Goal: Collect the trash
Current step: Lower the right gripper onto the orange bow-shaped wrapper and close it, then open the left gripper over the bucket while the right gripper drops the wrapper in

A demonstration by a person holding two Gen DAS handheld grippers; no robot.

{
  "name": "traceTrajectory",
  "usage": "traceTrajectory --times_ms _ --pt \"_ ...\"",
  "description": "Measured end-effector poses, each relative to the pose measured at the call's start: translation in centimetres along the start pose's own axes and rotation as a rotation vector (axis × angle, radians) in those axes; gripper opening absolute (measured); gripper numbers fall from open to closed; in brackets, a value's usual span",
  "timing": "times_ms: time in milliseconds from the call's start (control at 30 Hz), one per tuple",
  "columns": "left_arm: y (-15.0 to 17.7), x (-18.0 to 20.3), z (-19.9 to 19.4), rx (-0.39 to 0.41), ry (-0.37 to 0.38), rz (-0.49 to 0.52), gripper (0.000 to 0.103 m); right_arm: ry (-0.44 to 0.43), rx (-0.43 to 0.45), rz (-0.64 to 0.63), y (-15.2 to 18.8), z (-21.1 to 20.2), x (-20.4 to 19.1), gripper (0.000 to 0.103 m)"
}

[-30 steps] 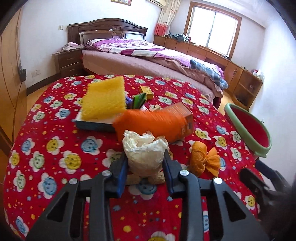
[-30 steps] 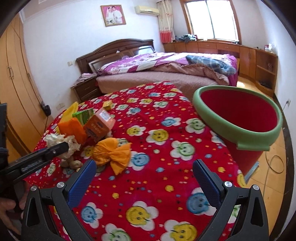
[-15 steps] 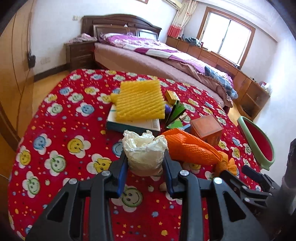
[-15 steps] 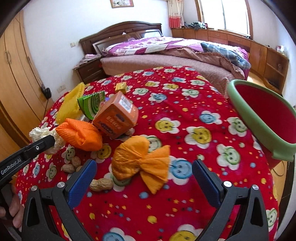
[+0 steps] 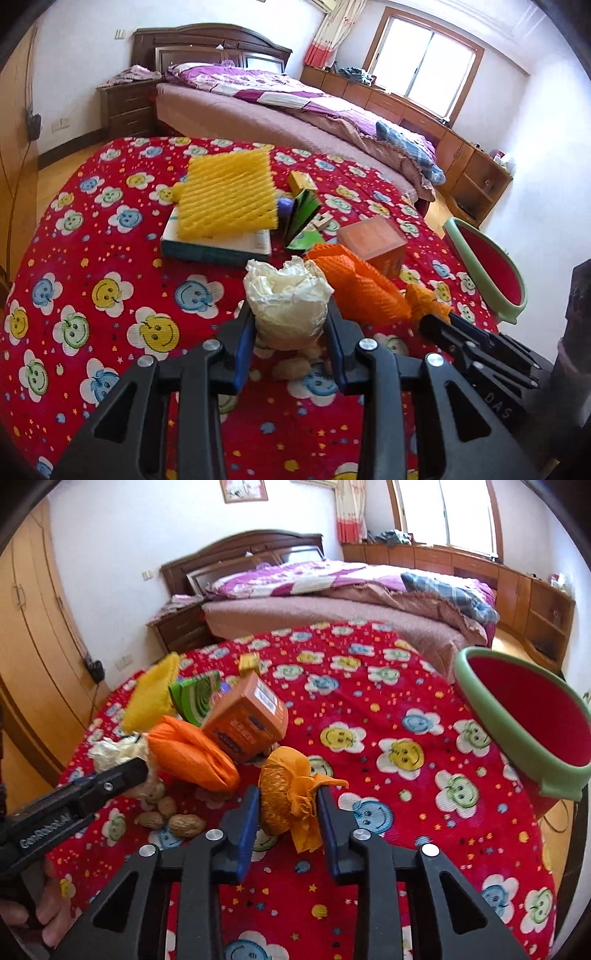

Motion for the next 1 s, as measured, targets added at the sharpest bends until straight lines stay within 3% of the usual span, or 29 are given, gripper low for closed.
traceTrajectory --times_ms 233,500,767,1000 --pt "-1.1 2.8 -2.5 0.053 0.006 0.025 0.035 -0.029 0.069 0.004 -1.1 -3.7 1.0 0.029" --pt "-2.4 7.6 -3.3 0.078 0.042 0.093 0.035 -0.009 0.155 0.041 -2.5 -8.1 5.1 0.029" --pt "-3.5 14.0 -2.1 0.112 0.116 0.186 0.035 0.049 0.217 0.124 -3.0 -10.8 10.4 0.03" --pt "-4.1 19.8 0.7 0.071 0.204 0.222 0.035 0.127 0.258 0.189 -3.0 -12.6 15.6 0.03"
Point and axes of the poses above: each gripper's, at about its wrist camera, not at the fingertips, and z roughly the way its jaws point, x to its right, y to its underside, the point moved 7 cm from there along z, roughly the way its jaws point, and after that the axes turned 11 degrees about -y, right-handed, at the moved point
